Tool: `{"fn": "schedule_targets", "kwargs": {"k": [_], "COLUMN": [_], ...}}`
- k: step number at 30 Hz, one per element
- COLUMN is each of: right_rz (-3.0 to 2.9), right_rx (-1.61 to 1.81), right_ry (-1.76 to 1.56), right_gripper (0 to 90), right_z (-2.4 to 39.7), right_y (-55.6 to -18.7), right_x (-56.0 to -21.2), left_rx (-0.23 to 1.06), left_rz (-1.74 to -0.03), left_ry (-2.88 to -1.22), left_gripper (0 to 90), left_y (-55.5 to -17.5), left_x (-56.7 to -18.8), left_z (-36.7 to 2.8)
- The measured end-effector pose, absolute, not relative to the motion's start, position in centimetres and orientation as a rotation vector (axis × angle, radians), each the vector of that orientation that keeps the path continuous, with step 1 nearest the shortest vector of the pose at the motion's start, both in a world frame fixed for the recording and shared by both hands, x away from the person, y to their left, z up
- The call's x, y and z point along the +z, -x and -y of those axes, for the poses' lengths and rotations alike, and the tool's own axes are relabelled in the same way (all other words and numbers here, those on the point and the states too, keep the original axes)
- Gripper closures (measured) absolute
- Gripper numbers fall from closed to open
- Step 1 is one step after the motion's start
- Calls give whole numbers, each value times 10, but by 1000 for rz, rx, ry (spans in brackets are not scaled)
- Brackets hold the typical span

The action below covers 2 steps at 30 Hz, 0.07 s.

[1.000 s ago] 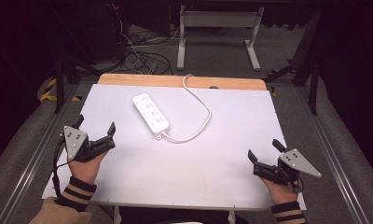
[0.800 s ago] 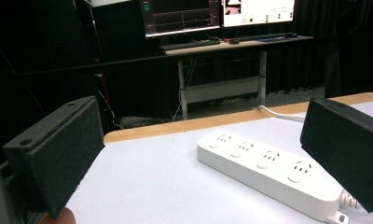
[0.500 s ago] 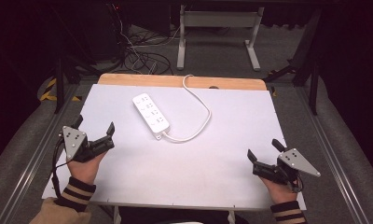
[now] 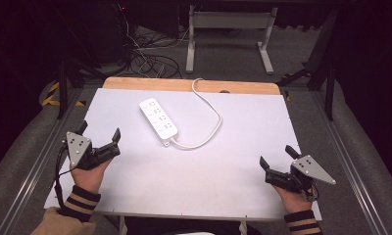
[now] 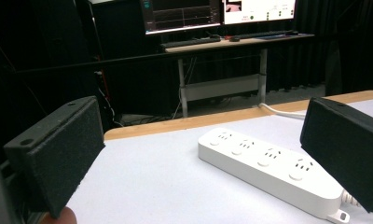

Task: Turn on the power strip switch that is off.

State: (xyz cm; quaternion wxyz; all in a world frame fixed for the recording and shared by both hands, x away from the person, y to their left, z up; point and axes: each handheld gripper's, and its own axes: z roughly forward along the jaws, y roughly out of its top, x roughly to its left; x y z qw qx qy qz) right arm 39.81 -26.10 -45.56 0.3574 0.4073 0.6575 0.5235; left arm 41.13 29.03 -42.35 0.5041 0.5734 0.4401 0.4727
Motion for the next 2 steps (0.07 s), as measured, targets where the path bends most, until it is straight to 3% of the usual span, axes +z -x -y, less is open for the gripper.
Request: {"fn": "schedule_targets", "kwargs": {"k": [2], "right_rz": [-1698], "right_rx": [1353], "right_ry": [-1049], "right_gripper": [46], "right_z": [260], "right_y": [-399], "right_x": [-456], "left_rx": [1146], "left_rz": [-1064], "left_ry": [-1386], "left_gripper": [2], "left_y": [-411], "left_x": [-423], "left_z": [-291]}}
